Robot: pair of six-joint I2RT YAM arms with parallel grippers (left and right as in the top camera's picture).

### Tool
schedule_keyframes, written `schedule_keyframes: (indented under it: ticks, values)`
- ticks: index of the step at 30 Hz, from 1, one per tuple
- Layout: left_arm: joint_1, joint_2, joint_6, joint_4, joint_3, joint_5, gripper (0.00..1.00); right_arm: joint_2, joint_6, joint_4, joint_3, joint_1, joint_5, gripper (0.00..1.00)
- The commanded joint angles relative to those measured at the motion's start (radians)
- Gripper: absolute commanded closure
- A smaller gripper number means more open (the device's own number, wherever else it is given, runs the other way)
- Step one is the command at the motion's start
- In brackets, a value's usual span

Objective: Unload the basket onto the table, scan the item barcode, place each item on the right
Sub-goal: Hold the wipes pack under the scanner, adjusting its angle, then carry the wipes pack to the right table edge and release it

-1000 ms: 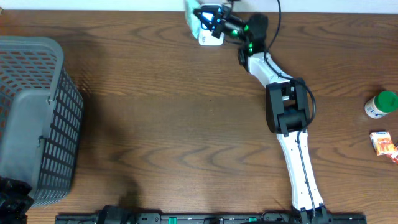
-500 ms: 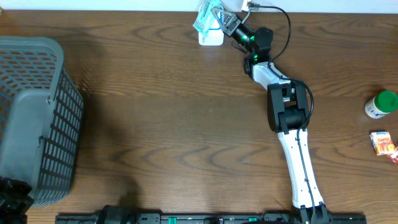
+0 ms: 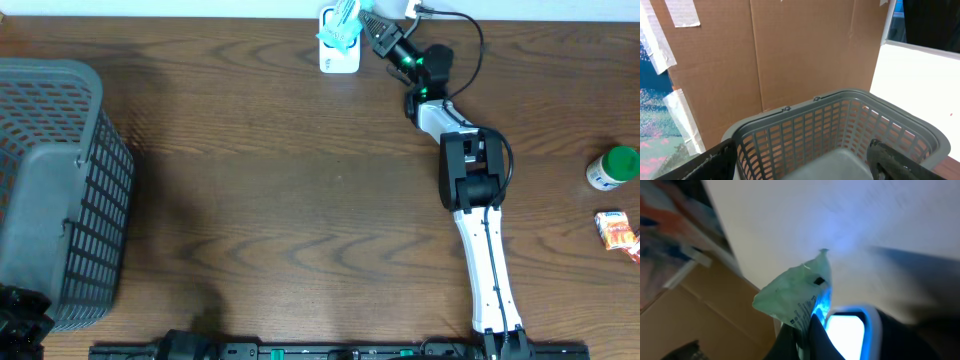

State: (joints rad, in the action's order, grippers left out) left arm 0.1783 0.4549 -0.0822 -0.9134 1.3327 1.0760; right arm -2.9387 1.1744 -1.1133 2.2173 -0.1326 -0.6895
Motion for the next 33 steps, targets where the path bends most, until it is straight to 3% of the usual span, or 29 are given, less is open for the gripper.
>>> schedule_keyframes:
  ticks: [1,10,14,17,24,27,29,30,33]
  values:
    - [-0.003,-0.007,-0.006,0.001,-0.002,0.010,0.17,-0.012,0.103,-0.073,0.056,0.031,-0.036,0.99]
    - [-0.003,-0.007,-0.005,0.001,-0.002,0.010,0.17,-0.006,0.404,-0.274,0.343,0.053,-0.212,0.98]
    - [-0.003,-0.007,-0.005,0.001,-0.002,0.010,0.16,0.039,0.426,-0.213,0.458,0.042,-0.296,0.98]
    - [-0.003,-0.007,-0.005,0.001,-0.002,0.010,0.17,0.094,0.406,-0.069,0.521,0.021,-0.339,0.98]
    - [-0.003,-0.007,-0.006,0.001,-0.002,0.010,0.17,0.298,0.119,0.635,0.595,-0.030,-0.269,0.98]
    - [-0.003,-0.007,-0.005,0.001,-0.002,0.010,0.17,0.438,-0.164,1.183,0.595,-0.043,-0.080,0.98]
    - [-0.003,-0.007,-0.006,0.001,-0.002,0.010,0.17,0.541,-0.344,1.606,0.595,-0.060,0.271,0.98]
    - [-0.003,-0.007,-0.006,0.001,-0.002,0.010,0.17,0.597,-0.419,1.805,0.595,-0.078,0.544,0.99]
    - [-0.003,-0.007,-0.005,0.001,-0.002,0.010,0.17,0.672,-0.526,2.070,0.595,-0.110,0.971,0.99]
